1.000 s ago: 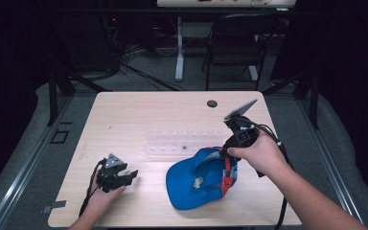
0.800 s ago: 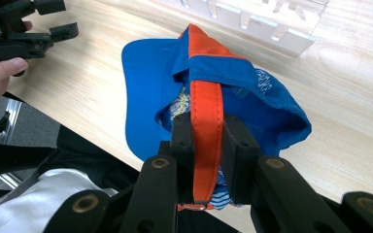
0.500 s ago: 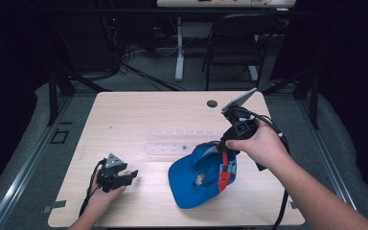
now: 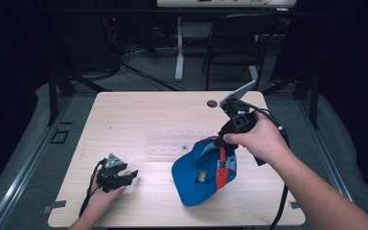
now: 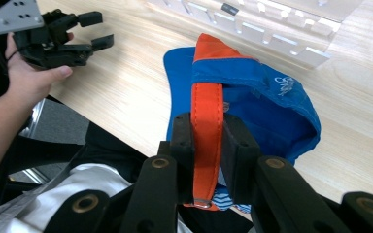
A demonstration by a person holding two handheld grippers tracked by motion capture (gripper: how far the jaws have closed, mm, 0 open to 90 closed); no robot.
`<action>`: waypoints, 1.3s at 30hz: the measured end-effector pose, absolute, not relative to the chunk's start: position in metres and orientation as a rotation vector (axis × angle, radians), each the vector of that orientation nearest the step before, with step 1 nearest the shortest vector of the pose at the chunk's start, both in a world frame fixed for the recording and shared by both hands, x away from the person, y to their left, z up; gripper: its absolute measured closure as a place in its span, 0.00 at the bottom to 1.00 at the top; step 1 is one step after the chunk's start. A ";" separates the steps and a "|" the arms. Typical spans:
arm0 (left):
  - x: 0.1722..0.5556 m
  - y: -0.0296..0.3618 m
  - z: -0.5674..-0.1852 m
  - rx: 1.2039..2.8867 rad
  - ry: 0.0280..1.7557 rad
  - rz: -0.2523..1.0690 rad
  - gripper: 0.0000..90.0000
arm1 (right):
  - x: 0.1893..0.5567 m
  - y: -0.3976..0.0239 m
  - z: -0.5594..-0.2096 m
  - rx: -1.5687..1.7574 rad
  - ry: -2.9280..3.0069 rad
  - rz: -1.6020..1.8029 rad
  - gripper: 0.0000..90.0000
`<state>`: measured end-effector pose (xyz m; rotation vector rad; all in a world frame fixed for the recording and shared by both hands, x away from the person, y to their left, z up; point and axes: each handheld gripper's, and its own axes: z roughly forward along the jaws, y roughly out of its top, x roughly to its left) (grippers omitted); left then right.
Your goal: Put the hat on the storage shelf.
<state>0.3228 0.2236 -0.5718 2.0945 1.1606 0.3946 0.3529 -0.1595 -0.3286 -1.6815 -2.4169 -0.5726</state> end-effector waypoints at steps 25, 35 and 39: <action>0.323 0.224 -0.572 2.095 1.158 0.395 0.49 | 0.372 -0.178 -0.335 -1.649 -2.020 -0.693 0.86; 0.323 0.224 -0.572 2.089 1.163 0.394 0.49 | 0.378 -0.180 -0.348 -1.570 -1.820 -0.816 0.86; 0.323 0.224 -0.572 2.083 1.164 0.402 0.49 | 0.379 -0.182 -0.353 -1.554 -1.782 -0.861 0.86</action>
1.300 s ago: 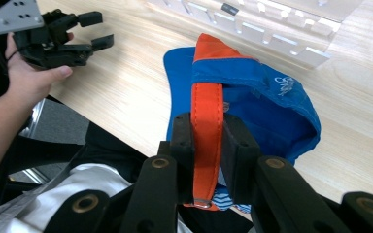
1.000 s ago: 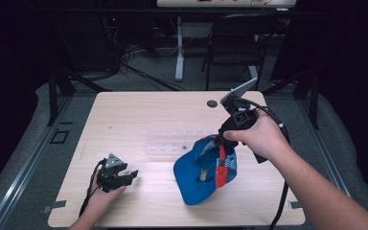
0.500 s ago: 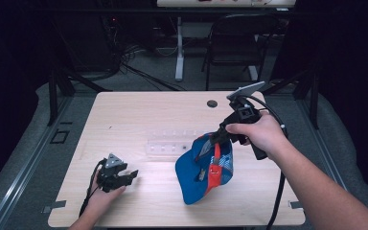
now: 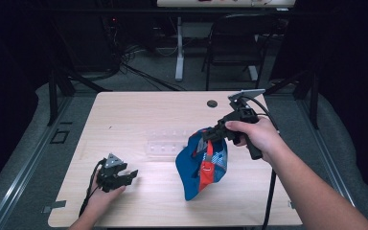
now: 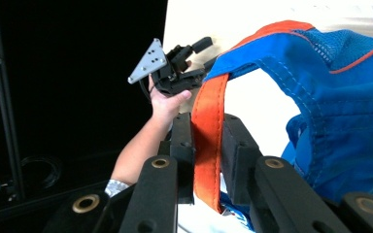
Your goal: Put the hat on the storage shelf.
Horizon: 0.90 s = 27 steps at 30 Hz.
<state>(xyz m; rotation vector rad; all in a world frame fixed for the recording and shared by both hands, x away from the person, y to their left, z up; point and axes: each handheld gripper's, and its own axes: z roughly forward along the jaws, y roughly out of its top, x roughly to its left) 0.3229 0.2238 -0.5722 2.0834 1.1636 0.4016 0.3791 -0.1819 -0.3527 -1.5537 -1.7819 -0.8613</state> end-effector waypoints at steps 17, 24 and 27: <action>0.323 0.223 -0.573 2.083 1.159 0.407 0.49 | 0.380 -0.194 -0.326 -1.533 -1.726 -1.012 0.86; 0.323 0.224 -0.572 2.092 1.159 0.394 0.49 | 0.383 -0.198 -0.314 -1.517 -1.717 -1.063 0.86; 0.323 0.224 -0.572 2.092 1.159 0.393 0.49 | 0.386 -0.199 -0.310 -1.520 -1.712 -1.080 0.86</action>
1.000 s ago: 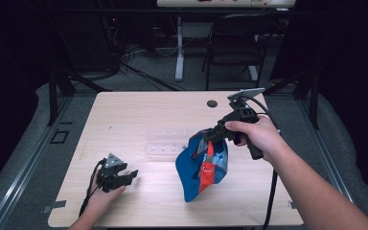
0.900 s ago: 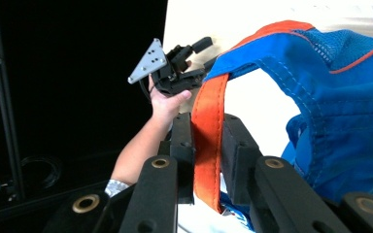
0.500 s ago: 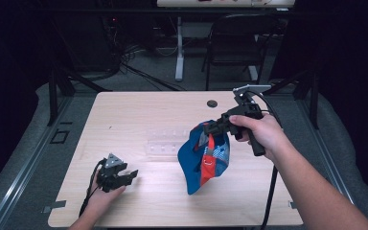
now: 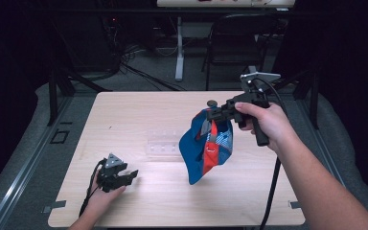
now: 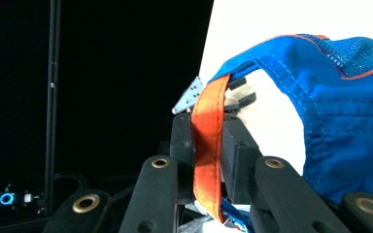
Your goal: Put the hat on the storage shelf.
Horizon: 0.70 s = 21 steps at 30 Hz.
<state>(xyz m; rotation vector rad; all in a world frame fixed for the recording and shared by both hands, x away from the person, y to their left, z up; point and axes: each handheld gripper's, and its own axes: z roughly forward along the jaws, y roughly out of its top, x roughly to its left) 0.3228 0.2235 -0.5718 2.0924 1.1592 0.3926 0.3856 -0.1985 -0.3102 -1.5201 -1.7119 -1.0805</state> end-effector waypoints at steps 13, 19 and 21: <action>0.323 0.224 -0.572 2.093 1.155 0.395 0.49 | 0.398 -0.194 -0.297 -1.533 -1.673 -1.154 0.86; 0.323 0.224 -0.571 2.095 1.152 0.396 0.49 | 0.405 -0.191 -0.292 -1.546 -1.664 -1.176 0.86; 0.323 0.224 -0.571 2.092 1.154 0.395 0.49 | 0.408 -0.190 -0.290 -1.550 -1.659 -1.188 0.86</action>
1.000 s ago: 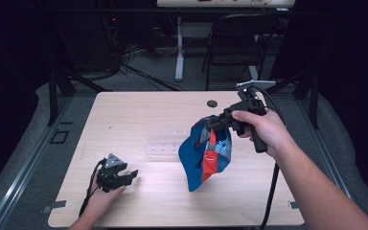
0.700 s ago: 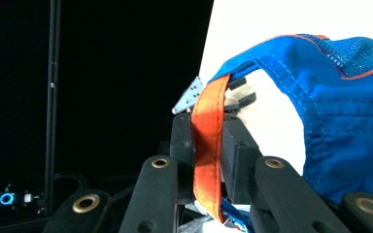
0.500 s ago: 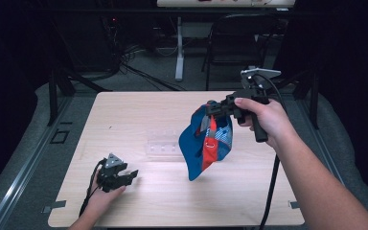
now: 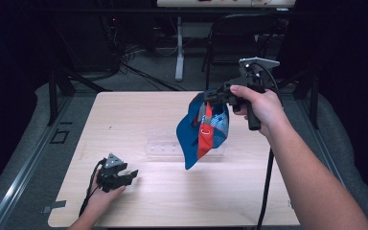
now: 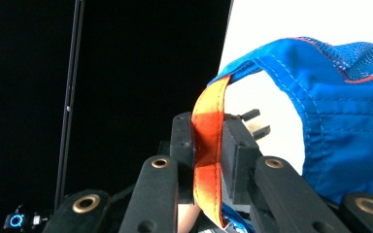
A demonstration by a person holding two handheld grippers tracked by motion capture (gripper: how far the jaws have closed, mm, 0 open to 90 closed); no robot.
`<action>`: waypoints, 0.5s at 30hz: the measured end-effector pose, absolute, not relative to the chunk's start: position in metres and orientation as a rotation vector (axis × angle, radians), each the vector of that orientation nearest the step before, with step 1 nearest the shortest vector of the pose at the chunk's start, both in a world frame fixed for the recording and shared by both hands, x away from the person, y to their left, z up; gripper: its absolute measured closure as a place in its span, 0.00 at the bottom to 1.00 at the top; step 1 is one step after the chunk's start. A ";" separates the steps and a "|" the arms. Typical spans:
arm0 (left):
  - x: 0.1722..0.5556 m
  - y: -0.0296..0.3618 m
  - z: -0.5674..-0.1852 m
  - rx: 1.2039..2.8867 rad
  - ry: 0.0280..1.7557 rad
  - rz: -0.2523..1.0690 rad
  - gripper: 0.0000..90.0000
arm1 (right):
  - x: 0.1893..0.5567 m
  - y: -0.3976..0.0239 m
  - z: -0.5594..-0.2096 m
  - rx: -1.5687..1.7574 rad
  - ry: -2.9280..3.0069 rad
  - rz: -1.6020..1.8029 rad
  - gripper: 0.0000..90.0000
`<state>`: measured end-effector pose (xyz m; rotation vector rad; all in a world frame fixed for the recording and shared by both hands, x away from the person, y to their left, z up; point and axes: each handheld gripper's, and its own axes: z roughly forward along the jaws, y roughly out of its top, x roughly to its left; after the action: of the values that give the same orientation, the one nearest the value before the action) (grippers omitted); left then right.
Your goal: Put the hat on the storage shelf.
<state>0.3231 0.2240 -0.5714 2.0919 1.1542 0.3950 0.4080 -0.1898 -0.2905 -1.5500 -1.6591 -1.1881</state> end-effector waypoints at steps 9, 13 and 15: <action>0.323 0.225 -0.571 2.094 1.149 0.395 0.49 | 0.422 -0.186 -0.291 -1.575 -1.629 -1.221 0.86; 0.323 0.225 -0.571 2.094 1.148 0.394 0.49 | 0.428 -0.184 -0.292 -1.598 -1.622 -1.232 0.86; 0.323 0.225 -0.571 2.091 1.151 0.393 0.49 | 0.431 -0.183 -0.293 -1.611 -1.613 -1.241 0.86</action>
<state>0.3230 0.2246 -0.5708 2.0906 1.1508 0.3926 0.4310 -0.1834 -0.2931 -1.6110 -1.6127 -1.2407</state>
